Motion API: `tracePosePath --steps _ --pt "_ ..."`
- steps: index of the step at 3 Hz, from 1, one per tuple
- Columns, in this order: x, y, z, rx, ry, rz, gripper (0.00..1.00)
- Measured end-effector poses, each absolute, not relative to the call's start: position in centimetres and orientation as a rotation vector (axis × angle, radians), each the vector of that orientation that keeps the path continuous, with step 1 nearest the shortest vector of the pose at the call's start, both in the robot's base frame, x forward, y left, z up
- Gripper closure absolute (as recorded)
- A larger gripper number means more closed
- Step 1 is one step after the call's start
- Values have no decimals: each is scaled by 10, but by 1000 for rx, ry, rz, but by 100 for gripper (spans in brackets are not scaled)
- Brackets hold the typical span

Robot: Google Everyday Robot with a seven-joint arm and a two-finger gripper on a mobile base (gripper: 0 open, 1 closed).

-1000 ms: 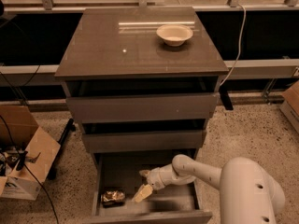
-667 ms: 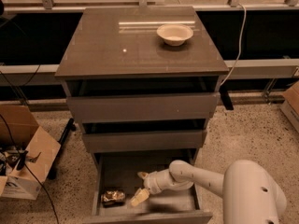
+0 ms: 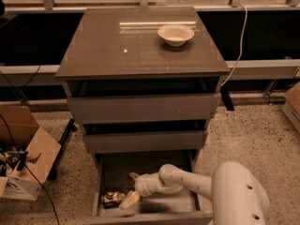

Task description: Pick orange can from bottom drawer and place on counter

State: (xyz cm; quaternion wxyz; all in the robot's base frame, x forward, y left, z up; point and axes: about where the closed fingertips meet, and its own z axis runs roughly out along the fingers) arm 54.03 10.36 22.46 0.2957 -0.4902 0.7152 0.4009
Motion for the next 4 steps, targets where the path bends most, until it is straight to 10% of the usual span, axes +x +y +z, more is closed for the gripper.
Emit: tracePosePath --steps 4 --pt "553 172 149 -1319 1936 1160 4"
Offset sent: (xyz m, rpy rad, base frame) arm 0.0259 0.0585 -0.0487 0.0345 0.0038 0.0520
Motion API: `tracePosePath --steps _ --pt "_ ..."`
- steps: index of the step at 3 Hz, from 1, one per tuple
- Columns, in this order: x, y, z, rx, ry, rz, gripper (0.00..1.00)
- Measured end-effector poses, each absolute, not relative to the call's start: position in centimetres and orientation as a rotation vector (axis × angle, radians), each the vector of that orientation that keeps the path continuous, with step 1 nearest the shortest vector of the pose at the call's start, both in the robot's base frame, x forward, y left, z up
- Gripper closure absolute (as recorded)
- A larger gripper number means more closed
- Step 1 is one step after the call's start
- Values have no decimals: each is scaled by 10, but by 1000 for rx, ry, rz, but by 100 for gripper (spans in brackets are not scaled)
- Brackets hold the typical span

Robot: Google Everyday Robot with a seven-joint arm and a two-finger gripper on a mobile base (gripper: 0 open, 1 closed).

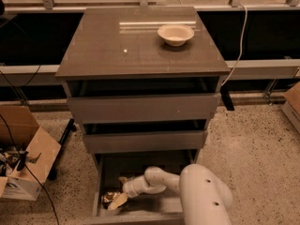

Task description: Pick orange can from bottom drawer and place on counter

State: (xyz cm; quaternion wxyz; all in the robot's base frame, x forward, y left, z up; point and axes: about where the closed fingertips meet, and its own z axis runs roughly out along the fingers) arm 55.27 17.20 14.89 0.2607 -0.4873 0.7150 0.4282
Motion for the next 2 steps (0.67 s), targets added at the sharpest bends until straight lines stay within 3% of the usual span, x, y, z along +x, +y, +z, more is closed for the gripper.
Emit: tracePosePath --steps 2 --pt "547 170 133 -1288 2026 1108 50"
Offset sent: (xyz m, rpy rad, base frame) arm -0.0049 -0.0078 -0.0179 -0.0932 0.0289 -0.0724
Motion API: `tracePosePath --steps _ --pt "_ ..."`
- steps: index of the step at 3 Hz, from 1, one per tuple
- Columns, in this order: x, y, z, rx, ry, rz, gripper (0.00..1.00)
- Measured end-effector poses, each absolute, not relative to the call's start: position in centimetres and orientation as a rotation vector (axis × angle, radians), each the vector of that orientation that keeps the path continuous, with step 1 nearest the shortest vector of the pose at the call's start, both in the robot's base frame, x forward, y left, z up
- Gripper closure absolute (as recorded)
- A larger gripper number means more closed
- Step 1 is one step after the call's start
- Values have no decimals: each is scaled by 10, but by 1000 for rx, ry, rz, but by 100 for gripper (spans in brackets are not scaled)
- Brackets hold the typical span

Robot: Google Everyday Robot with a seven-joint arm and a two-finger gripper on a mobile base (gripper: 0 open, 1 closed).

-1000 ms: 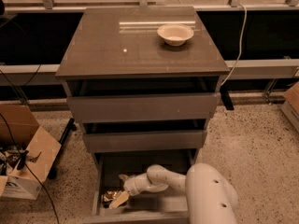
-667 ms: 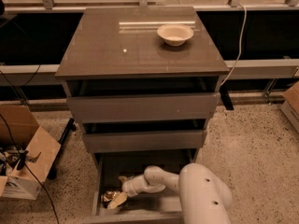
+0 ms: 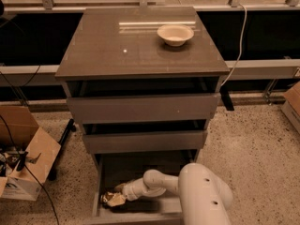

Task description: Pick orange can from bottom drawer and place on counter

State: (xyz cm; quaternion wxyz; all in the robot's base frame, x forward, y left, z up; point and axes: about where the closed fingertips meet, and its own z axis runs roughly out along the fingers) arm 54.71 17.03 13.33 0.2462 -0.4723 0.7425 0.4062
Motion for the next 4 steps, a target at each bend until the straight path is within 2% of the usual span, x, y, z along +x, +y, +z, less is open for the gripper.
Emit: tracePosePath --steps 2,3,4 --pt "544 163 150 -1294 2026 1056 96" --pt "543 144 190 -1262 1958 1077 100" --pt "525 102 251 -1281 1862 1159 100"
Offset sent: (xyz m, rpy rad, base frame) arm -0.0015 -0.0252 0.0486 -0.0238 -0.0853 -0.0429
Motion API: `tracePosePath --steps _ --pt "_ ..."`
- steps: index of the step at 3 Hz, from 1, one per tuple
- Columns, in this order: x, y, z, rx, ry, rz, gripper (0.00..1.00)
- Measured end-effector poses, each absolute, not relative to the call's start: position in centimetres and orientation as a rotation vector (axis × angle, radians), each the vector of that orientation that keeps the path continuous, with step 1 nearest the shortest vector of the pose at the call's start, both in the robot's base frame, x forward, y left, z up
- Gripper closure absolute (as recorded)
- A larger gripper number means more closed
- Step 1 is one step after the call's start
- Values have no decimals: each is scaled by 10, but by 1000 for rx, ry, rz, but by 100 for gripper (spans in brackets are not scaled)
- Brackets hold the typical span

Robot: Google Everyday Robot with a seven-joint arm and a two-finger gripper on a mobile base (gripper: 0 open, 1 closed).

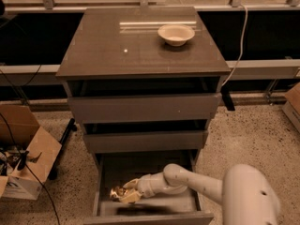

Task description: Pick orange can from bottom drawer and place on counter

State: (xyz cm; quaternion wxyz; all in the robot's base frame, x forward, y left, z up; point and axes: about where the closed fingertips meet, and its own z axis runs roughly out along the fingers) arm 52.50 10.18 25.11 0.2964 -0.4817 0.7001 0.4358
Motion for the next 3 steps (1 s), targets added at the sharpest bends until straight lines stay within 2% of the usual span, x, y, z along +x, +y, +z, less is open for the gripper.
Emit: tracePosePath --steps 1,2,3 --pt "509 63 322 -1374 1753 1215 100" --pt "484 12 437 -1470 1632 1141 100" --pt "477 -9 527 -1547 1567 1014 100"
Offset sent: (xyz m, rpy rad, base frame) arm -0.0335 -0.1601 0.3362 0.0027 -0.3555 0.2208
